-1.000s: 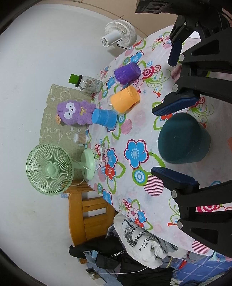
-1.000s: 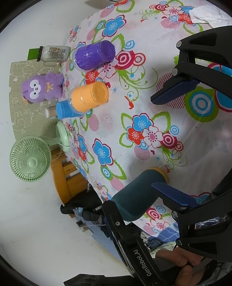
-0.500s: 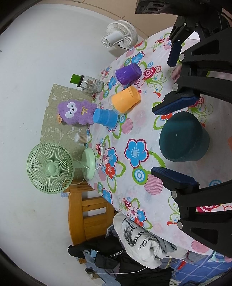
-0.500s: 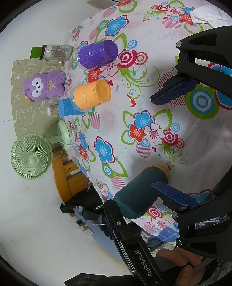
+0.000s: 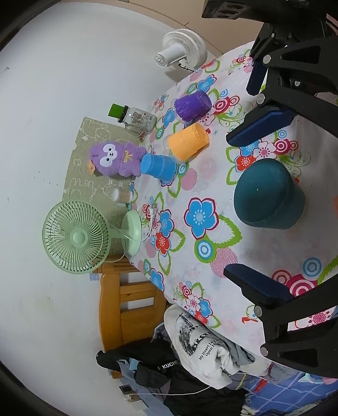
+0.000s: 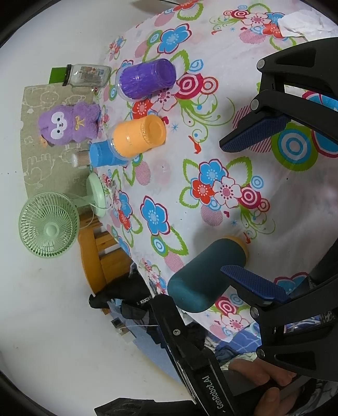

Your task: Flip cup upside down

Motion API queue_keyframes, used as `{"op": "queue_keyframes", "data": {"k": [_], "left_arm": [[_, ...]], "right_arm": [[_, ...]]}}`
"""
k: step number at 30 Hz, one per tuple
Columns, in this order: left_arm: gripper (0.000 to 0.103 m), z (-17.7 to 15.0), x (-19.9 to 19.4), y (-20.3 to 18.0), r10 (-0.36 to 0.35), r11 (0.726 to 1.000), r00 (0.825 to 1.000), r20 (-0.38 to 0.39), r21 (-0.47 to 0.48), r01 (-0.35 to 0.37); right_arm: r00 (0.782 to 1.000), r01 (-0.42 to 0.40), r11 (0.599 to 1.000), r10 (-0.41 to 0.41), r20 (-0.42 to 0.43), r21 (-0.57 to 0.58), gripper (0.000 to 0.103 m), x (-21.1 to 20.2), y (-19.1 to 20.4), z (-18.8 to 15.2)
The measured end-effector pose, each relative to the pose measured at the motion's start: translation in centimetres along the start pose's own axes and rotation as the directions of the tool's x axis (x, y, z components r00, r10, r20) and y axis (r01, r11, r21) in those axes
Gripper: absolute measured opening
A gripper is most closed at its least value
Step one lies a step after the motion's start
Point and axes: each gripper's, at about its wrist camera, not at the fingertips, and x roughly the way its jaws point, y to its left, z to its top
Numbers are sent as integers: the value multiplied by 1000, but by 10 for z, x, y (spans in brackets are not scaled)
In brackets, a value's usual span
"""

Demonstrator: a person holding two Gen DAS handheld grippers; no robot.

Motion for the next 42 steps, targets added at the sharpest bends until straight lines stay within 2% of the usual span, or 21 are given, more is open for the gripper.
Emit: {"op": "queue_keyframes", "data": {"k": [3,11,28,38,42], "left_arm": [[97,0,-2,1,7,1000,1000,5,-2,-7],[103,2,-13,1,20,1000,999,35,5,-20],[103,11,-37,2,30,999,995,98,14,-31],[103,23,-59,2,39,999,985,166,11,-42],[103,24,-64,2,41,999,982,186,13,-44]], "right_arm": [[999,28,1000,-28,14,-1,90,-3,1,1],[998,40,999,-39,40,-13,90,-12,5,5],[987,58,996,-48,156,-65,93,-48,30,22],[976,56,995,-36,216,-85,94,-70,40,32],[969,62,994,-39,242,-86,98,-79,42,33]]}}
